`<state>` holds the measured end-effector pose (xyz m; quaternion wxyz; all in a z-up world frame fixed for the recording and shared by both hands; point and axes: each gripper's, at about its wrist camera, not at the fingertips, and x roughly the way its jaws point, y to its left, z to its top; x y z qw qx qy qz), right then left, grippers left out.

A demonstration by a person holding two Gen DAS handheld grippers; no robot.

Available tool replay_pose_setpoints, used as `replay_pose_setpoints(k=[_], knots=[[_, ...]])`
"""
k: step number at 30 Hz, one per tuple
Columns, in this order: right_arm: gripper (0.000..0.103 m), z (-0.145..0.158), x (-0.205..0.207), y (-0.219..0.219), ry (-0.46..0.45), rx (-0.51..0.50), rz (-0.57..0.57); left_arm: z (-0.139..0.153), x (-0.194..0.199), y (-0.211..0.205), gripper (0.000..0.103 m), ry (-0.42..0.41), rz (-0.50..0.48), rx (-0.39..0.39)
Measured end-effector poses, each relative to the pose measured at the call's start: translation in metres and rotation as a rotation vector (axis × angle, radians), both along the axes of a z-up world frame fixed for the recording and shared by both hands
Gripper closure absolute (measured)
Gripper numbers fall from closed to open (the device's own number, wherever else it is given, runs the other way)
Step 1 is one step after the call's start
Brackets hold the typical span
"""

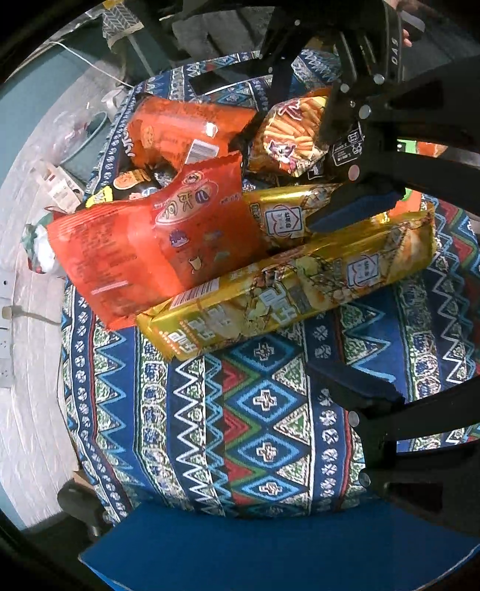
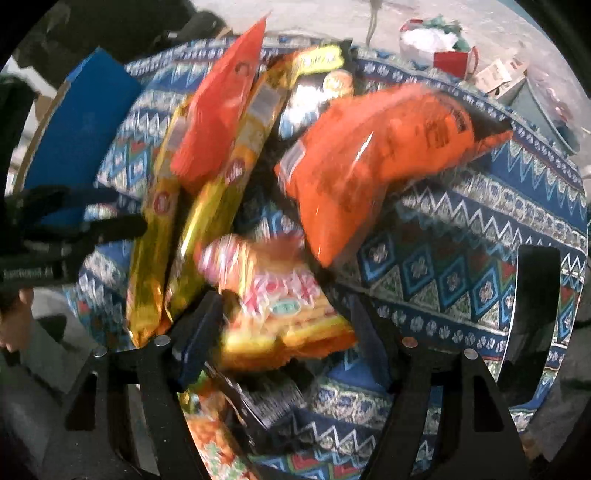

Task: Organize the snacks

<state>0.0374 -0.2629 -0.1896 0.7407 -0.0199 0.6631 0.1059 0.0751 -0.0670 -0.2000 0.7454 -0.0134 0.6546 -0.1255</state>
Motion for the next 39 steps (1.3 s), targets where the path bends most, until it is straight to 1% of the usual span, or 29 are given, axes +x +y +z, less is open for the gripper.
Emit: replay_pose_setpoints(k=[2,8,10,11,12,13,14,15,17,21,25,29,34,39], knots=[[0.032,-0.004,0.000,-0.001,-0.006,-0.012,-0.005,-0.005,0.003,-0.004,0.031,0.010,0.002,-0.001],[0.032,-0.016,0.005,-0.008,0.003,0.029,-0.032,-0.021,0.008,-0.011,0.031,0.044,0.015,-0.029],[0.039,-0.018,0.009,-0.009,-0.001,0.033,-0.034,-0.024,0.008,-0.013,0.031,0.036,0.015,-0.032],[0.047,-0.018,0.011,-0.007,-0.001,0.034,-0.033,-0.024,0.007,-0.013,0.032,0.029,0.016,-0.037],[0.053,-0.018,0.012,-0.006,-0.003,0.033,-0.031,-0.024,0.007,-0.013,0.039,0.025,0.016,-0.045],[0.055,-0.018,0.012,-0.005,-0.008,0.027,-0.027,-0.024,0.008,-0.015,0.046,0.025,0.015,-0.049],[0.057,-0.018,0.013,-0.002,-0.012,0.022,-0.019,-0.025,0.008,-0.015,0.055,0.024,0.014,-0.038],[0.061,-0.018,0.014,-0.001,-0.018,0.017,-0.010,-0.026,0.007,-0.015,0.057,0.021,0.011,-0.044],[0.064,-0.015,0.014,0.004,-0.029,0.008,0.001,-0.027,0.005,-0.016,0.061,0.015,0.011,-0.054],[0.066,-0.011,0.014,0.011,-0.046,-0.001,0.011,-0.020,-0.002,-0.011,0.071,-0.020,-0.011,0.007],[0.066,-0.004,0.011,0.014,-0.064,-0.008,0.017,-0.011,-0.006,-0.004,0.072,-0.041,-0.017,0.032],[0.067,0.006,0.008,0.019,-0.089,-0.002,0.015,0.001,-0.011,0.003,0.072,-0.069,-0.025,0.037],[0.067,0.024,0.003,0.027,-0.133,0.017,0.019,0.021,-0.022,0.009,0.072,-0.130,-0.043,0.063],[0.067,0.040,-0.004,0.032,-0.181,0.006,0.022,0.040,-0.030,0.017,0.072,-0.188,-0.050,0.086]])
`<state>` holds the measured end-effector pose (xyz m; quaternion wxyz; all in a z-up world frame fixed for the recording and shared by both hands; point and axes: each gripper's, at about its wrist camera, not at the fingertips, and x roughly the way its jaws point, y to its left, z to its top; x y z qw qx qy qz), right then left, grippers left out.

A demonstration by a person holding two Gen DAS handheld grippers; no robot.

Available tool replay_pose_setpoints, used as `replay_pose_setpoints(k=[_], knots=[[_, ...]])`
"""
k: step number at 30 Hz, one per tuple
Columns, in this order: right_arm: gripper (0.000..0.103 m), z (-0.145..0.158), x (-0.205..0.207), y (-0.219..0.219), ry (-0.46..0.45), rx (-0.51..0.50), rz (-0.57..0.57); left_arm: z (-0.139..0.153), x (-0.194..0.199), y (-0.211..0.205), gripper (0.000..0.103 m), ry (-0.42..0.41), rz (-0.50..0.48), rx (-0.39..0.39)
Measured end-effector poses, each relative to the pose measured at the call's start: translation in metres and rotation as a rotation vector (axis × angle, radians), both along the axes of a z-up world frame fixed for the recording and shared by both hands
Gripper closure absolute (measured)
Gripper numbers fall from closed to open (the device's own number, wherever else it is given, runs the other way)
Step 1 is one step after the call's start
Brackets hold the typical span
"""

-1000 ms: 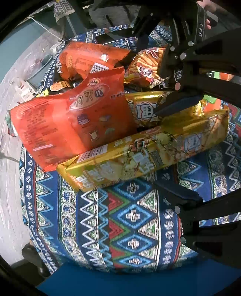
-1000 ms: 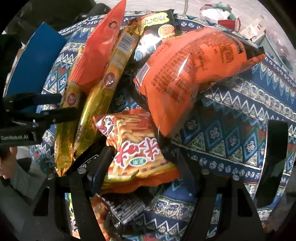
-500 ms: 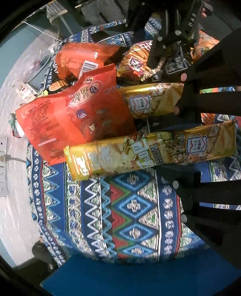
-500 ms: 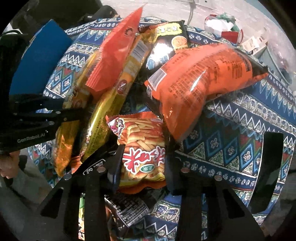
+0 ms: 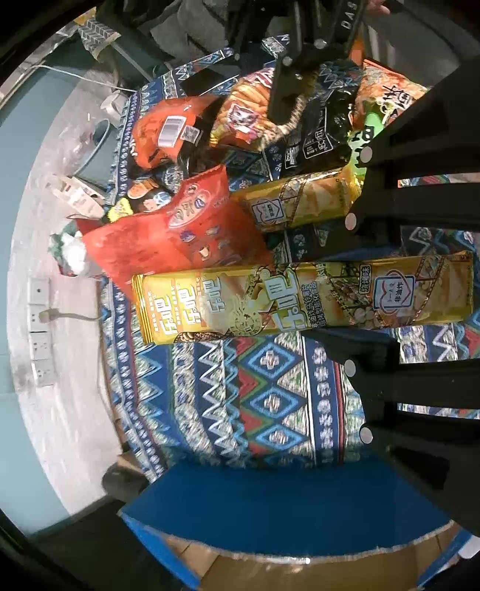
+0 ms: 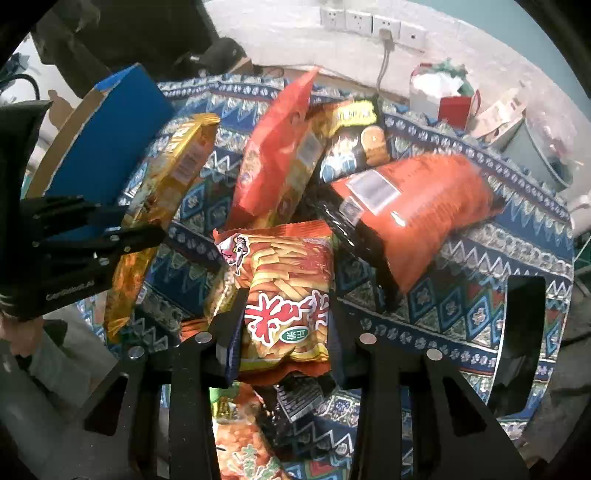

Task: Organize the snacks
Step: 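Carry the yellow bag and striped snack bag over the box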

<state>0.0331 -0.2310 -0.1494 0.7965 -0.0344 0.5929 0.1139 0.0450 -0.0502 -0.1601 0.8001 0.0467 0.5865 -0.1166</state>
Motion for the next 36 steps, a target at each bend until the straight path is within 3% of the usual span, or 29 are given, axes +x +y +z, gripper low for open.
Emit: replay_pose_setpoints(k=[16,36], knots=[[0.067,0.058,-0.006,0.011,-0.206,-0.003,-0.013,0.057,-0.021,0.010,0.072,-0.189,-0.026,0.084],[0.067,0.091,0.014,0.071,-0.298,0.045,0.050,0.116,-0.040,0.058,0.072,-0.377,0.013,0.180]])
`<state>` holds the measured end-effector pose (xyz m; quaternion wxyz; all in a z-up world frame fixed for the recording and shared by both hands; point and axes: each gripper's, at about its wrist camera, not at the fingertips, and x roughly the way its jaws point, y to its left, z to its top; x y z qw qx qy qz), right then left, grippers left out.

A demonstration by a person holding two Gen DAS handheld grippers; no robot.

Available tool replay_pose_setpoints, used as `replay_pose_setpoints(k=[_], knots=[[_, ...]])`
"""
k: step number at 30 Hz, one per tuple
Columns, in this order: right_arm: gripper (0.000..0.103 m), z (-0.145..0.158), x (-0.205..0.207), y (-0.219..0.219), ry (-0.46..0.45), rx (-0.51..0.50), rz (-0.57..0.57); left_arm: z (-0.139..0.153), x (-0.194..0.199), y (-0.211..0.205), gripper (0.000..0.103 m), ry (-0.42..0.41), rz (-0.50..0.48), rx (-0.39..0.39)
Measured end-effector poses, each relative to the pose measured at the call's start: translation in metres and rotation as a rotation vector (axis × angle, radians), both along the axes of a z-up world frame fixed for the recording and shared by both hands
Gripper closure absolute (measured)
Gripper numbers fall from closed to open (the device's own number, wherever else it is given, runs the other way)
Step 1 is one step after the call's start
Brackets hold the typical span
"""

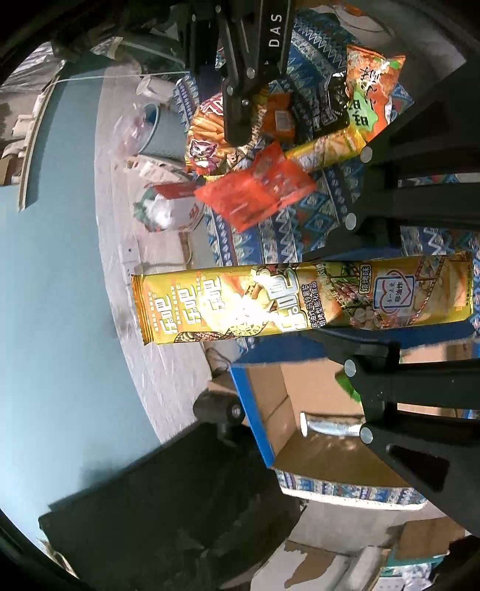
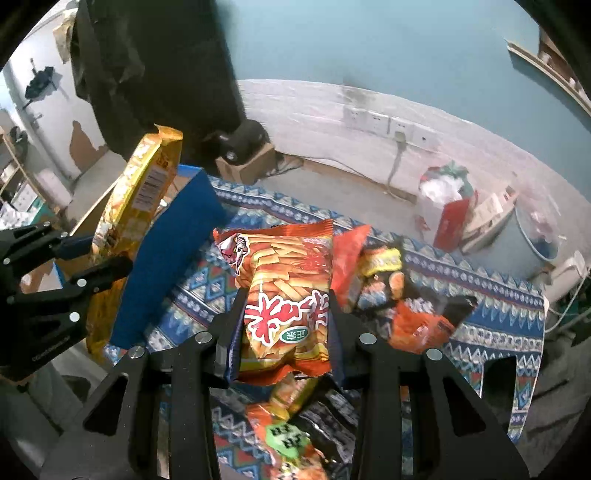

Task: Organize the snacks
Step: 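Carry the yellow bag and striped snack bag over the box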

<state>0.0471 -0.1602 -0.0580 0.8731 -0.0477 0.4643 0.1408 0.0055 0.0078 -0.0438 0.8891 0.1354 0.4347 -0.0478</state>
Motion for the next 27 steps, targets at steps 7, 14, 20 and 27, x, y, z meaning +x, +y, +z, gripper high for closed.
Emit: replay_pose_setpoints(k=[7,14,20,27], knots=[[0.067,0.002,0.013,0.031,0.000,0.014,0.046,0.004,0.000,0.035,0.072,-0.017,0.059,0.002],[0.067,-0.001,0.029,0.066,0.009,0.023,0.085,0.001,0.002,0.075,0.072,-0.014,0.130,0.002],[0.067,-0.006,0.042,0.101,0.025,0.027,0.125,-0.012,0.006,0.109,0.072,0.007,0.194,-0.008],[0.067,-0.013,0.053,0.138,0.043,0.029,0.169,-0.031,0.008,0.141,0.072,0.044,0.253,-0.017]])
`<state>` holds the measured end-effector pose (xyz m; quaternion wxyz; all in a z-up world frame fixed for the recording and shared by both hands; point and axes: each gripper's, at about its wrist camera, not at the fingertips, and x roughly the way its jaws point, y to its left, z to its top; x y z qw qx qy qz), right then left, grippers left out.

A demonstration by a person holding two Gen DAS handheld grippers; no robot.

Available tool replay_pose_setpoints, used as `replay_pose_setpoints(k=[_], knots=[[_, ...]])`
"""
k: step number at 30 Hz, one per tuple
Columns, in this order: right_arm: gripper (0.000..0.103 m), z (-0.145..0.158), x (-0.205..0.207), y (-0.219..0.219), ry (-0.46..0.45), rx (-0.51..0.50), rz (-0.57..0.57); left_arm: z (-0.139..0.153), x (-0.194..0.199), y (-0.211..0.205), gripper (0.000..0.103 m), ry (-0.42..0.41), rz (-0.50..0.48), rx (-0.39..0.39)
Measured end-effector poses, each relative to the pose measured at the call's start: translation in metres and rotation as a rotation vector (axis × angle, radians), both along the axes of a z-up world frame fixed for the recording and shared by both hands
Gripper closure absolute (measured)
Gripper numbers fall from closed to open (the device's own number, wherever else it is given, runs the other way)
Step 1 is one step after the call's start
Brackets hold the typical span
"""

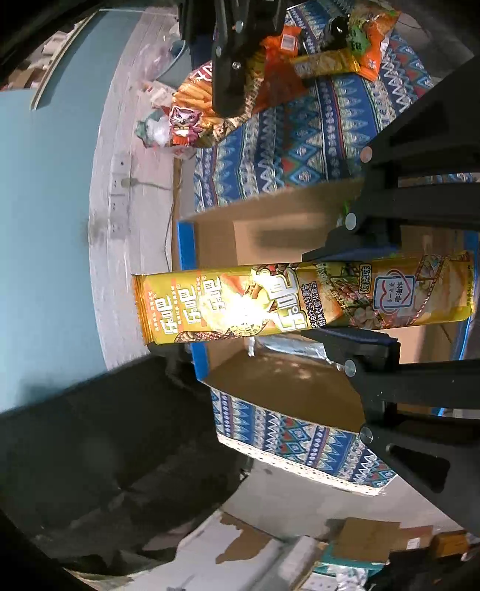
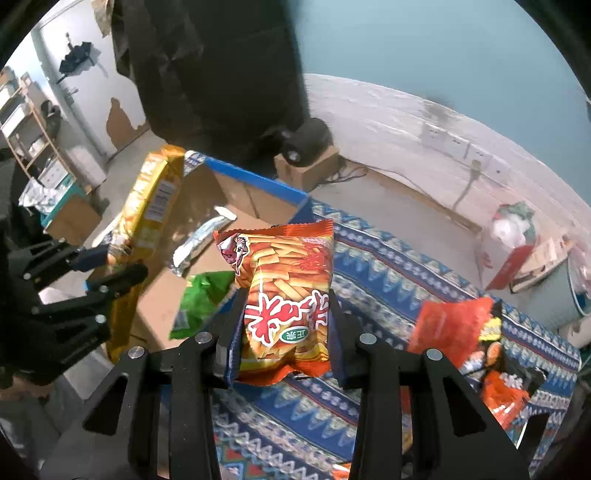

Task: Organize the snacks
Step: 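Carry the yellow bag and striped snack bag over the box, then open both tools to drop the two bags into the box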

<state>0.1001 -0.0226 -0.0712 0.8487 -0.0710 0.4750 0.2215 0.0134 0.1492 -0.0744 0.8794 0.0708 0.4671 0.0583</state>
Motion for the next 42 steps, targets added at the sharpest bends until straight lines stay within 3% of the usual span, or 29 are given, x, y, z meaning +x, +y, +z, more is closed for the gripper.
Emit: replay_pose_setpoints(k=[11,31,37,39,42], knots=[[0.067,-0.010,0.008,0.048,0.022,-0.002,0.063,-0.022,0.006,0.032,0.069,0.061,0.080,-0.016],[0.067,-0.050,0.016,0.116,0.103,-0.040,0.170,-0.002,-0.023,0.080,0.048,0.032,0.189,-0.023],[0.064,-0.058,0.015,0.124,0.128,-0.045,0.173,-0.001,-0.026,0.077,0.042,0.033,0.182,-0.013],[0.056,-0.057,0.015,0.121,0.129,-0.038,0.170,-0.001,-0.026,0.075,0.038,0.033,0.175,-0.011],[0.054,-0.052,0.013,0.116,0.125,-0.034,0.160,0.001,-0.025,0.070,0.037,0.031,0.160,-0.009]])
